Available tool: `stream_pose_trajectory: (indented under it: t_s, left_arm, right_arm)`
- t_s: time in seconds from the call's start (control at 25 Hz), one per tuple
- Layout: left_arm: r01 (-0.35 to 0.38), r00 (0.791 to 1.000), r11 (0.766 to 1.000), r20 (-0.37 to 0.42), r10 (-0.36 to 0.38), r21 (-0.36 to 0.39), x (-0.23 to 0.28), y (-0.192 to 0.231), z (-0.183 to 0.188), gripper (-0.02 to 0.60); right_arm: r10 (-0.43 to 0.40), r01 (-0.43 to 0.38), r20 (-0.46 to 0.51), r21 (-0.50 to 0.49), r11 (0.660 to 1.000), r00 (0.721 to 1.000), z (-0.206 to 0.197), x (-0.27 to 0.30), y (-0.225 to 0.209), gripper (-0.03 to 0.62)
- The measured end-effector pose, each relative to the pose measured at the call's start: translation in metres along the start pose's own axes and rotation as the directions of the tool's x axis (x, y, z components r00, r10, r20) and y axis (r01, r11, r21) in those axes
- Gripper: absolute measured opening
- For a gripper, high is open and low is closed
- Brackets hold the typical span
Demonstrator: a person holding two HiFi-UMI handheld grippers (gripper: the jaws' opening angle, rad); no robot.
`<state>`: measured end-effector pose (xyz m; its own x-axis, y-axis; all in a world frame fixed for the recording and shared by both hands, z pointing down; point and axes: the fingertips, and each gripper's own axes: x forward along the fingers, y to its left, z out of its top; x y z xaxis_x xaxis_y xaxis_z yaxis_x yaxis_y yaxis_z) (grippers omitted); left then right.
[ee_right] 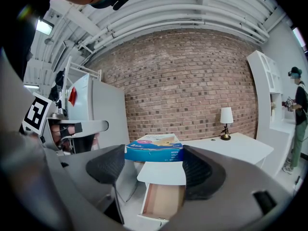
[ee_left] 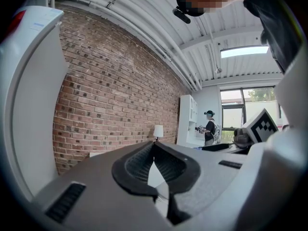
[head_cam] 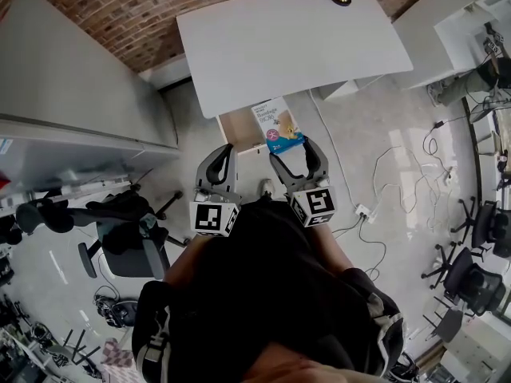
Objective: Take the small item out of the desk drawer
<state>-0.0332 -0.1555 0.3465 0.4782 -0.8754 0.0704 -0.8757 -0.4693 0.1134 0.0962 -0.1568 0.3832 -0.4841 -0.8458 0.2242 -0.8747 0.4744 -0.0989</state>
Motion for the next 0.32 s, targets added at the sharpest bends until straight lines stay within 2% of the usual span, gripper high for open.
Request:
stream_pose_trajectory:
  t_s: [0.32]
  left_arm:
    - [-0.005, 1.000, 1.000, -0.003, 0.005, 0.004, -0.0050, 0.0011, -0.0016, 0.009]
  right_arm:
    - [0.004, -0.004, -0.007, 0.006, 1.000, 1.000, -0.0031, -0.0015, 0.0055, 0.374]
